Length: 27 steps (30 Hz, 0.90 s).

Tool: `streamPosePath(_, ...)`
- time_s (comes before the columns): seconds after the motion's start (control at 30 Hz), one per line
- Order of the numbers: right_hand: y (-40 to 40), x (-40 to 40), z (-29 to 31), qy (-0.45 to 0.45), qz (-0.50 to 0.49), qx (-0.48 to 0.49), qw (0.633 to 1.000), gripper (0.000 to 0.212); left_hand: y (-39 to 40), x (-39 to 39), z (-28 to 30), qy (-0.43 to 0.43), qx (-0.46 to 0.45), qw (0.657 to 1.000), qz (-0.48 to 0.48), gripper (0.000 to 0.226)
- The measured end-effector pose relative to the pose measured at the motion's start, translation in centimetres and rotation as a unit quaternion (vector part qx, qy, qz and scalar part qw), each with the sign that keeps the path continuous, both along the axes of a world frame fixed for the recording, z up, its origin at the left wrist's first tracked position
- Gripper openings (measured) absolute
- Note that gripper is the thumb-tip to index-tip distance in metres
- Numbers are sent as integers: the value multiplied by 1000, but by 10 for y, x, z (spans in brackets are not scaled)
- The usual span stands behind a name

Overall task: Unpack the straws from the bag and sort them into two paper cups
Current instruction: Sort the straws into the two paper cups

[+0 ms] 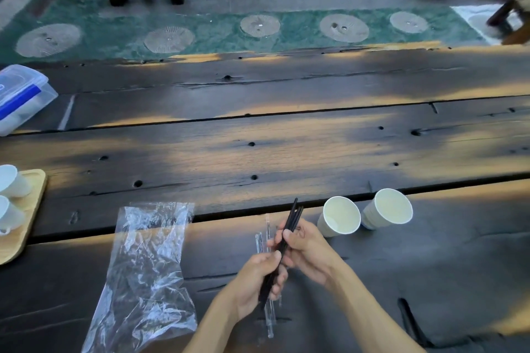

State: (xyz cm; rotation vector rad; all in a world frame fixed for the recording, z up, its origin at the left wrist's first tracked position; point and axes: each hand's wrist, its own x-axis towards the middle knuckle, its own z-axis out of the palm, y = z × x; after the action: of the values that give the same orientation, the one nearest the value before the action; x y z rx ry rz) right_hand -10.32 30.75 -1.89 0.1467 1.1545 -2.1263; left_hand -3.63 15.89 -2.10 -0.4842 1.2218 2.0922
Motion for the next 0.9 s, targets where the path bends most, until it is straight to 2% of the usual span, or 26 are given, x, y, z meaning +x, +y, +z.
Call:
streamPosePath(0.13, 7, 7, 10, 8, -124, -3, 992, 23, 7, 5, -5, -13, -41, 999, -8, 35)
streamPosePath(0.27, 17, 16, 17, 14, -59, 32, 998, 21, 16, 5, -7, -21, -22, 999, 14, 34)
streamPosePath(0.37, 30, 12, 34, 34, -93, 74, 992, 10, 22, 4, -8, -5, -33, 999, 26, 32)
streamPosePath(0.47, 54, 0, 57, 84, -232, 95, 965, 8, 18, 6, -17, -26, -83, 994, 73, 31)
streamPosePath(0.53, 75, -7, 71, 131, -328, 104, 930, 13, 10, 8, -24, -54, -119, 985, 111, 29)
streamPosePath(0.6, 96, -14, 75, 162, -394, 116, 897, 5, 3, 10, -31, -79, -138, 977, 143, 25)
streamPosePath(0.63, 103, -17, 72, 166, -413, 137, 885, 11, 1, 10, -34, -88, -145, 973, 154, 23)
streamPosePath(0.77, 101, -29, 44, 167, -396, 266, 863, 26, -4, 11, -39, -112, -165, 964, 174, 19)
streamPosePath(0.9, 89, -39, 23, 155, -351, 324, 865, 18, -5, 12, -41, -126, -169, 959, 188, 18)
